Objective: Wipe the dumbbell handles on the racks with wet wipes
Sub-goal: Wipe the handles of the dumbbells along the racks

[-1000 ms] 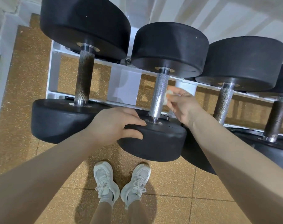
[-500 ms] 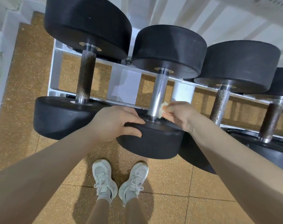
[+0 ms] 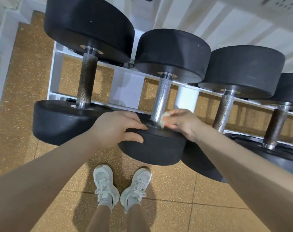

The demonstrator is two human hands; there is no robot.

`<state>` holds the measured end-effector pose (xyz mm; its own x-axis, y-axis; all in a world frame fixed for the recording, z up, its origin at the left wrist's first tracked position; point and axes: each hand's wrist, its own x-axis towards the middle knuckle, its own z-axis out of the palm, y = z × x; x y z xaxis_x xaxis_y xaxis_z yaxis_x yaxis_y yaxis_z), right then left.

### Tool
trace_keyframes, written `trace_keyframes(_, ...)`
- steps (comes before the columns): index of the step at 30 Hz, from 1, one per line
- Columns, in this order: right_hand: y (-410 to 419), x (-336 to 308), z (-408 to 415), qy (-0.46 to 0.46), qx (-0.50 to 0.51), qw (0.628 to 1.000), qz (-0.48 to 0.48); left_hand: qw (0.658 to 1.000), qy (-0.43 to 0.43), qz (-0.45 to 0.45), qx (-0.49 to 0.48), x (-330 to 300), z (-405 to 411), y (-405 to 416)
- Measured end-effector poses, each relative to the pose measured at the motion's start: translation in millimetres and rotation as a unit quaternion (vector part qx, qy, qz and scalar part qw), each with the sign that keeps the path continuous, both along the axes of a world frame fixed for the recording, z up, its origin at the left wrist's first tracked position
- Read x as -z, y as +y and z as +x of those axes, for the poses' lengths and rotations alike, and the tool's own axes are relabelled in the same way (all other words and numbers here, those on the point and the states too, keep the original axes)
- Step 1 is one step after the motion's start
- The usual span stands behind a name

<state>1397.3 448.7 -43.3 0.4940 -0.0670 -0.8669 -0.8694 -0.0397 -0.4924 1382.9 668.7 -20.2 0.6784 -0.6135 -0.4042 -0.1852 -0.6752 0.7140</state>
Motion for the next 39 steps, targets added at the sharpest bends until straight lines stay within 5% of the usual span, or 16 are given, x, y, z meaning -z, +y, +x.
trace_keyframes(4, -6.4, -7.0, 14.5, -0.049, -0.029, 0.996, -0.070, 1.000, 0.011, 0.014, 0.008, -2.3, 1.6, -1.3)
trace_keyframes(12, 10.4, 5.9, 42.7, -0.114, 0.127, 0.981, -0.088, 1.000, 0.003, 0.000, -0.001, 0.2, 0.0, 0.1)
trace_keyframes(17, 3.6, 3.9, -10.7, -0.111, -0.089, 0.982, -0.123, 1.000, 0.003, -0.001, -0.005, -0.6, -0.5, 0.2)
trace_keyframes(19, 4.8, -7.8, -5.7, -0.211, -0.145, 0.941, -0.221, 1.000, 0.002, 0.000, -0.007, -1.7, -0.9, 0.6)
trace_keyframes(22, 19.4, -37.2, 25.2, -0.405, -0.254, 0.805, -0.351, 1.000, 0.000, -0.001, -0.005, -1.9, -0.5, -0.1)
trace_keyframes(27, 38.0, -28.9, 43.4, -0.378, -0.409, 0.735, -0.387, 1.000, -0.001, -0.004, -0.009, -0.6, -1.1, 0.3)
trace_keyframes(30, 31.2, -16.1, 25.6, -0.401, -0.529, 0.617, -0.422, 1.000, -0.001, -0.002, -0.006, 0.5, -1.1, 0.3)
trace_keyframes(31, 29.0, -14.4, 17.8, -0.377, -0.574, 0.608, -0.399, 1.000, -0.002, 0.000, -0.004, 0.9, -1.2, 0.2)
trace_keyframes(33, 21.0, -10.0, 3.0, -0.378, -0.609, 0.633, -0.293, 1.000, -0.003, 0.004, -0.004, 0.7, -0.8, -0.2)
trace_keyframes(35, 12.8, -17.6, -1.1, -0.393, -0.556, 0.704, -0.202, 1.000, 0.001, 0.007, -0.004, -0.2, 0.2, -0.7)
trace_keyframes(39, -8.3, -24.2, 16.2, -0.325, -0.177, 0.895, -0.250, 1.000, 0.005, 0.009, 0.000, 0.0, -0.1, -0.3)
